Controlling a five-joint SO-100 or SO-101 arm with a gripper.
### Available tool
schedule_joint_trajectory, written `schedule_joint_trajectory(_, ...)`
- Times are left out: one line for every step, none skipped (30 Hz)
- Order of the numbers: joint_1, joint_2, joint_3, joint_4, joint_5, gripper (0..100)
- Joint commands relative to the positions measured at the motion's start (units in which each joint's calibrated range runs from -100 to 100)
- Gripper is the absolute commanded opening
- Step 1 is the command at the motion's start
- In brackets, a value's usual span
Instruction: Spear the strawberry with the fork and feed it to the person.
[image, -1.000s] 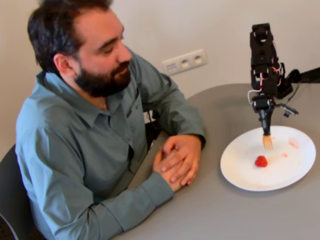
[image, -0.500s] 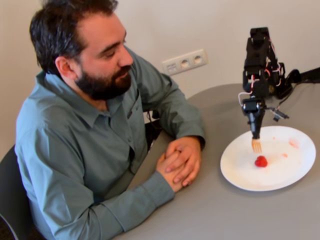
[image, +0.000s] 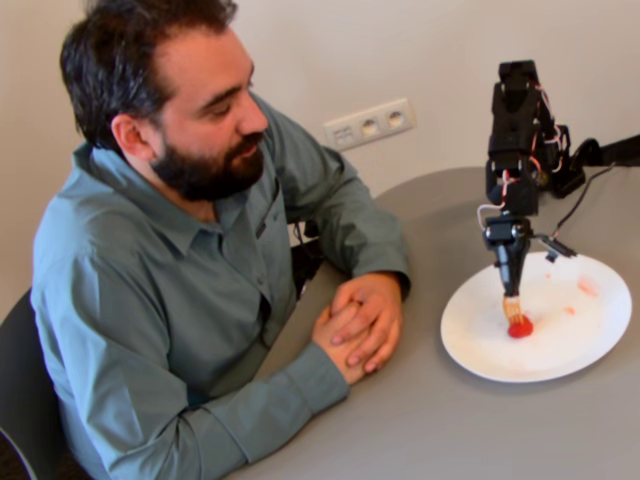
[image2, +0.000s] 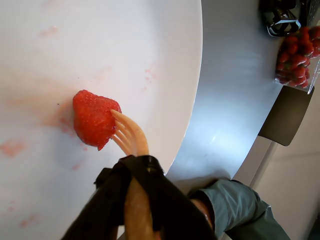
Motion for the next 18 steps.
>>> schedule_joint_trajectory(0.0,-0.1,1.2,-0.5,-0.1,2)
schedule_joint_trajectory(0.2,-0.3,0.5,2.0,-0.1,2)
schedule_joint_trajectory(0.6,-0.8,-0.1,5.5,-0.1,2)
schedule_joint_trajectory(0.9,-1.1,-1.9,8.9,-0.1,2)
schedule_joint_trajectory(1.1,-1.2,-3.5,11.2,-0.1,2)
schedule_joint_trajectory(1.1,-1.1,-4.7,13.0,-0.1,2)
schedule_joint_trajectory(0.8,-0.9,-6.4,16.6,-0.1,2)
schedule_joint_trajectory(0.8,-0.9,-6.0,16.9,-0.1,2)
schedule_joint_trajectory(0.8,-0.9,-5.8,16.9,-0.1,2)
schedule_joint_trajectory(0.7,-0.9,-5.8,16.9,-0.1,2)
schedule_joint_trajectory(0.1,-0.9,-6.1,17.3,-0.1,2)
schedule_joint_trajectory(-1.1,-0.9,-6.0,17.2,-0.1,2)
schedule_joint_trajectory(-1.8,-0.8,-5.8,16.5,-0.2,2)
schedule_joint_trajectory(-2.2,-0.6,-5.8,15.1,-0.2,2)
schedule_joint_trajectory(-2.3,-0.2,-5.7,13.8,-0.6,2)
schedule_joint_trajectory(-2.3,0.6,-5.7,13.4,-1.0,2)
schedule_joint_trajectory(-2.1,2.3,-5.7,13.2,-1.3,2)
schedule_joint_trajectory(-2.0,3.6,-5.9,13.3,-1.3,2)
